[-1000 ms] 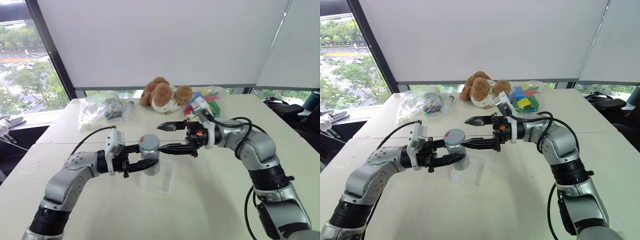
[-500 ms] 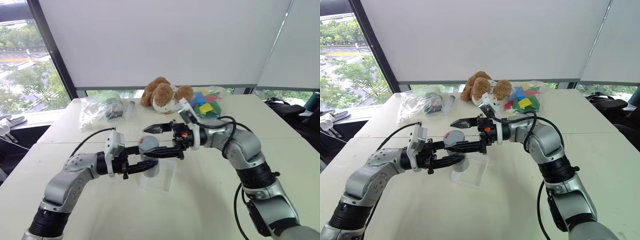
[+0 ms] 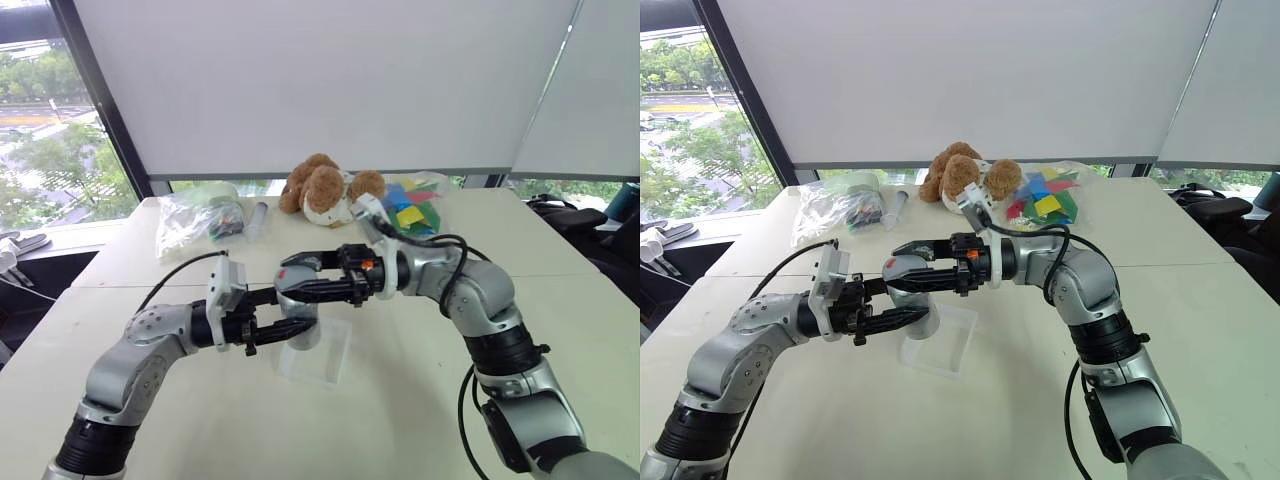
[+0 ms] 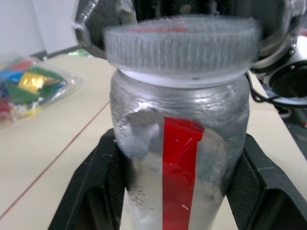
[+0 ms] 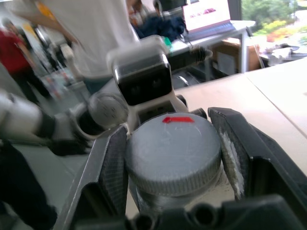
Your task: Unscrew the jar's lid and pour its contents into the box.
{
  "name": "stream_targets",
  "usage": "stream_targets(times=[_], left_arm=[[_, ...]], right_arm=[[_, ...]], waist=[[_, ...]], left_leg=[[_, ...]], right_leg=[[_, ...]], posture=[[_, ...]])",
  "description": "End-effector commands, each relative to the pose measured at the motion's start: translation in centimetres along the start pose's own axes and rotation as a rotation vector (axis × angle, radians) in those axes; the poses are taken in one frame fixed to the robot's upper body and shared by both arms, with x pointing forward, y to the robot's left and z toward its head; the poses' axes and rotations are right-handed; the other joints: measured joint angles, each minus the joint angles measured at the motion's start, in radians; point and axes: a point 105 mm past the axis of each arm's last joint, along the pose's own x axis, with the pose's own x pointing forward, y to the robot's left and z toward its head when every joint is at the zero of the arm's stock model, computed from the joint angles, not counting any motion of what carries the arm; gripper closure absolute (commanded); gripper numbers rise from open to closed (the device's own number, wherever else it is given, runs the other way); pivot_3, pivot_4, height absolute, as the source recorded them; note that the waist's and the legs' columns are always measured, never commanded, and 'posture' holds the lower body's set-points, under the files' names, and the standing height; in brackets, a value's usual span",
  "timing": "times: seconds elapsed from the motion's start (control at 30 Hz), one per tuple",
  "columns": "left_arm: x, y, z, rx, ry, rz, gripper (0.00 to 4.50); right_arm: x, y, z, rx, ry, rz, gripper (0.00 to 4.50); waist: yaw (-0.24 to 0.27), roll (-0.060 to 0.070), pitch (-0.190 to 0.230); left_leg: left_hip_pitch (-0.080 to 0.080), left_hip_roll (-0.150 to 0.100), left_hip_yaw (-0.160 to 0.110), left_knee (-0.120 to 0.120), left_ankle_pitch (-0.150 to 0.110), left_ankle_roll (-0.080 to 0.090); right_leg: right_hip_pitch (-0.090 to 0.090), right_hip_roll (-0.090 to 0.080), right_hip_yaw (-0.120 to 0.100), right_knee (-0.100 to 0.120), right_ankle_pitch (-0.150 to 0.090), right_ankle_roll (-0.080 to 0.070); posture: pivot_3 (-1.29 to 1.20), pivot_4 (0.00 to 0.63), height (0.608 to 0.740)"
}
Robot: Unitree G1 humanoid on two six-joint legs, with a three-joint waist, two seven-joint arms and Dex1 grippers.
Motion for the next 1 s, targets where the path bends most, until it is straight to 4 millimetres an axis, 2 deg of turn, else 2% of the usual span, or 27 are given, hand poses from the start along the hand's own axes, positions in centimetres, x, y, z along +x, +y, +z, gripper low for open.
stream_targets(times=[0.03,0.07,0.13,0.3,0.47,0.53,0.6,0.67,0.8,0.97,1.0], left_arm=[[-0.5,0.0,0.2,0.016,0.010,0.006,2.38],[-0.6,0.1,0.2,0.018,0.009,0.009,2.38],[-0.9,0.4,0.4,0.022,0.002,0.025,2.38],[-1.6,1.0,0.9,0.023,-0.020,0.062,2.38],[-3.4,2.4,1.0,0.015,-0.016,0.161,2.38],[-3.9,2.7,0.9,0.012,-0.007,0.176,2.38],[-4.0,3.0,0.9,0.010,-0.004,0.179,2.38],[-4.1,3.0,0.9,0.009,-0.005,0.178,2.38],[-3.8,3.4,0.6,0.008,0.006,0.163,2.38],[-3.8,3.5,0.5,0.016,0.022,0.152,2.38],[-3.8,3.6,0.4,0.021,0.028,0.150,2.38]], right_arm=[[-2.7,1.1,4.4,0.051,-0.204,0.013,2.21],[-3.2,1.1,4.5,0.056,-0.215,-0.008,2.21],[-5.4,0.2,3.3,-0.044,-0.149,-0.151,2.21],[-13.1,-2.0,0.5,-0.253,-0.053,-0.558,2.21],[-21.1,-2.0,-4.1,-0.296,0.036,-0.847,2.21],[-23.3,-1.9,-6.4,-0.317,0.094,-0.928,2.21],[-24.5,-1.8,-8.5,-0.322,0.135,-0.967,2.21],[-24.8,-1.6,-9.8,-0.324,0.168,-0.961,2.21],[-26.1,-1.7,-13.9,-0.285,0.198,-1.042,2.21],[-27.0,-1.6,-15.2,-0.216,0.146,-1.095,2.21],[-27.2,-1.6,-15.2,-0.195,0.130,-1.104,1.71]], waist=[[0.003,0.000,0.000],[0.004,0.000,0.000],[0.005,0.000,0.000],[0.004,-0.001,-0.001],[0.000,-0.001,0.000],[0.001,-0.001,0.000],[0.000,-0.001,0.000],[-0.002,0.000,0.000],[-0.003,-0.001,0.000],[-0.001,0.000,0.000],[-0.001,0.000,0.000]], left_leg=[[0.000,0.000,0.000,0.000,0.000,0.000],[0.000,0.000,-0.001,0.000,0.000,0.000],[0.000,0.000,-0.001,0.000,0.000,0.000],[0.000,-0.001,0.000,0.001,0.000,0.000],[0.001,0.000,0.001,0.000,0.000,0.000],[0.003,0.001,0.001,0.000,0.000,0.000],[0.006,0.001,0.002,-0.001,0.000,0.000],[0.009,0.001,0.003,-0.001,0.000,0.000],[0.010,0.004,0.004,0.000,0.000,0.000],[0.010,0.005,0.004,-0.001,0.000,0.000],[0.010,0.005,0.004,-0.001,0.000,0.000]], right_leg=[[0.000,0.000,0.000,0.000,0.000,0.000],[0.000,0.000,0.000,0.000,0.000,0.000],[0.000,0.000,0.000,0.000,0.000,0.000],[0.002,0.000,0.000,-0.001,0.000,0.000],[0.002,0.001,0.000,0.000,0.000,0.000],[0.003,0.001,0.000,-0.001,0.000,0.000],[0.007,0.001,0.000,-0.001,0.000,0.000],[0.008,0.001,0.001,-0.001,0.000,0.000],[0.010,0.004,0.002,-0.001,0.000,0.000],[0.009,0.005,0.003,-0.001,0.000,-0.001],[0.010,0.005,0.003,-0.001,0.000,-0.001]], posture=[[0.00,0.150,0.740],[0.00,0.150,0.740],[0.00,0.150,0.740],[0.00,0.150,0.740],[0.00,0.150,0.740],[0.00,0.150,0.740],[0.00,0.150,0.740],[0.00,0.150,0.740],[0.00,0.150,0.740],[0.00,0.150,0.740],[0.00,0.150,0.740]])
